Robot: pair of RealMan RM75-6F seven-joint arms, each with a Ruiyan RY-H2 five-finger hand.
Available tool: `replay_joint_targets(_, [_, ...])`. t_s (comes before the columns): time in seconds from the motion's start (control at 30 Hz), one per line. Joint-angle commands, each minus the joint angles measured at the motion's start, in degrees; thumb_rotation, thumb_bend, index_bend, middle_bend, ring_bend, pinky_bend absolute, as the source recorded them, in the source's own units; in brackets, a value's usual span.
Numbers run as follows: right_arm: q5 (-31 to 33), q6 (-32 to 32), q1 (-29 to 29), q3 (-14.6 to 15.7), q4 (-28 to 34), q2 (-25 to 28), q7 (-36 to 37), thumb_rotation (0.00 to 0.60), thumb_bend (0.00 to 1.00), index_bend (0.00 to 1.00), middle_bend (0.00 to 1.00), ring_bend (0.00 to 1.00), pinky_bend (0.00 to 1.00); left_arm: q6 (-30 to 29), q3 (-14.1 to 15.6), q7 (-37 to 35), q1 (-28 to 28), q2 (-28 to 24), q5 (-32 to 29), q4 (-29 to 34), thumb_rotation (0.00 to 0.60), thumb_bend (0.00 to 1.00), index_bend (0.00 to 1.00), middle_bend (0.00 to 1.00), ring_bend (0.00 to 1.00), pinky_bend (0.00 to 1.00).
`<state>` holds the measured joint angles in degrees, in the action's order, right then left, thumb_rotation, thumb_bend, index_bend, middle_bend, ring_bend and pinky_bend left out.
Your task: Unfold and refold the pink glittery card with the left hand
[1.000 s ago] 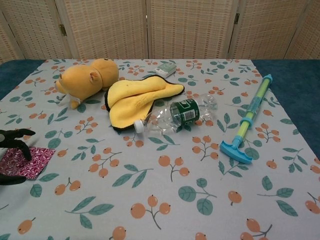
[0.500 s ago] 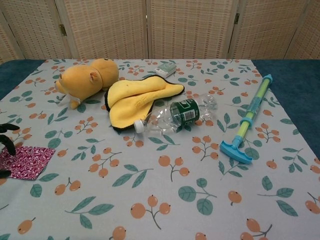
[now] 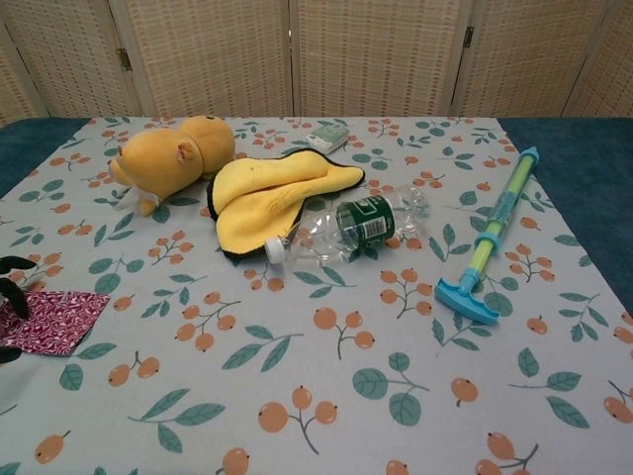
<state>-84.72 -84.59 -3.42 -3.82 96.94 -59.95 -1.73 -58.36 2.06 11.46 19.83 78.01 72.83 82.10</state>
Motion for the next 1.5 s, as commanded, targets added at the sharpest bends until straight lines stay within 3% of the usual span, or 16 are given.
replay_joint_targets(0.03, [-0.06,-0.06,-0.02,-0.04,0.05,0.0,-0.05,0.6,0.52,0.0,0.0,0.0,0.0,0.02,-0.13,0.2,-0.39,-0.22,-0.89,-0.33,0.223,0.14,0.34,0.0,0.0,0.0])
replay_joint_targets(0.47, [-0.21,-0.34,0.12,-0.02,0.09,0.02,0.0,0.6,0.52,0.0,0.0,0.0,0.0,-2.61,-1.53,-0.44,-2.01,-2.56,-2.7,0.26,0.225,0.13,0.35,0.0,0.0,0.0])
replay_joint_targets(0.97, [0.12,-0.02,0.16,0.04,-0.43,-0.01,0.54,0.6,0.52,0.0,0.0,0.0,0.0,-0.93,-0.58,2.99,0.03,0.05,0.51,2.72,0.22,0.14,0.34,0.0,0.0,0.0])
replay_joint_targets(1.5, [0.27,0.45,-0.12,-0.04,-0.22,-0.02,0.2,0.6,0.52,0.0,0.0,0.0,0.0,-0.85,-0.34,2.43,-0.81,-0.54,-1.46,2.25,0.221,0.13,0.34,0.0,0.0,0.0])
